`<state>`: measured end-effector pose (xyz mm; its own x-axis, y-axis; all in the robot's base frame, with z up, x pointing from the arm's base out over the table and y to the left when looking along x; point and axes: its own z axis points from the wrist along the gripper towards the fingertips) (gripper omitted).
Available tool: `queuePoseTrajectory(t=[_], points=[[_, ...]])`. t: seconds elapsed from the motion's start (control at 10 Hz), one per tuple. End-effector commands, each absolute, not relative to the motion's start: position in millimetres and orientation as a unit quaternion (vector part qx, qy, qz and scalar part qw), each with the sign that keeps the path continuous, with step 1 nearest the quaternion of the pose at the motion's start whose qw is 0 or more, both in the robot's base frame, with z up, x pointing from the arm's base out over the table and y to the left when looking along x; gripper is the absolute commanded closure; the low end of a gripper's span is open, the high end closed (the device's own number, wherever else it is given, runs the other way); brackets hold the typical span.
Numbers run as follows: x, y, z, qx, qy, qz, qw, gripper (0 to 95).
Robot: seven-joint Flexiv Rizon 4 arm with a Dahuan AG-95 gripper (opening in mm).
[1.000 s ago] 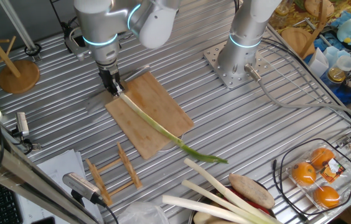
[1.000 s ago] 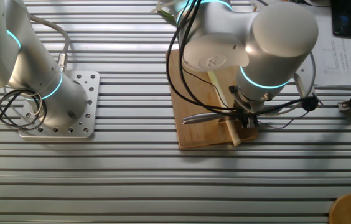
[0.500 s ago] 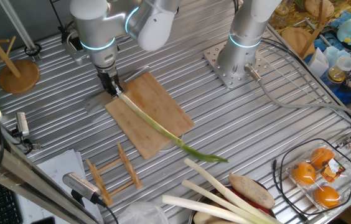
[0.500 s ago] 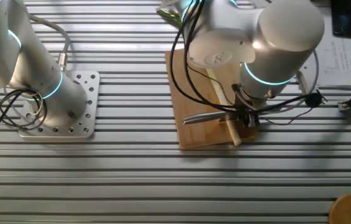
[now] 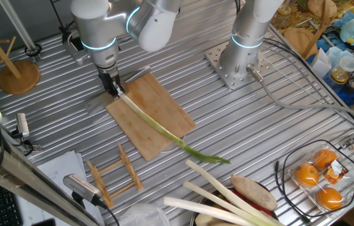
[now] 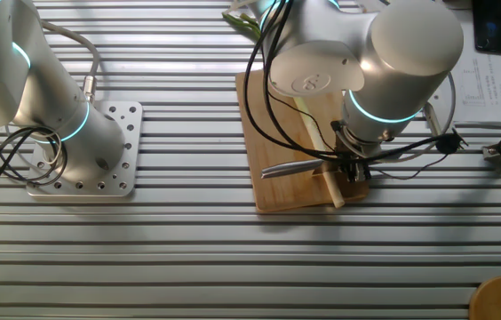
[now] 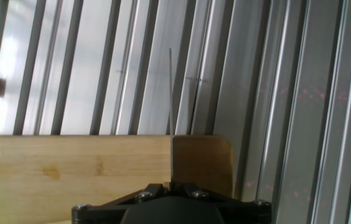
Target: Chop the scallions
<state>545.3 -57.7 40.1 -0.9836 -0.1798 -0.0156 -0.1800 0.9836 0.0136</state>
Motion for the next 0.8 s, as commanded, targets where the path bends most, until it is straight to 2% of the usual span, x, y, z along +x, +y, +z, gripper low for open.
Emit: queuePoseTrajectory(t=[0.1, 0.4, 0.8], points=[[546.4, -57.4, 38.8, -0.088, 0.996, 0.013, -0.014, 95.0], [546.8, -57.5, 38.8, -0.093, 0.995, 0.013, -0.044, 95.0], [546.9, -57.7, 38.4, -0.099, 0.993, 0.005, -0.065, 95.0]])
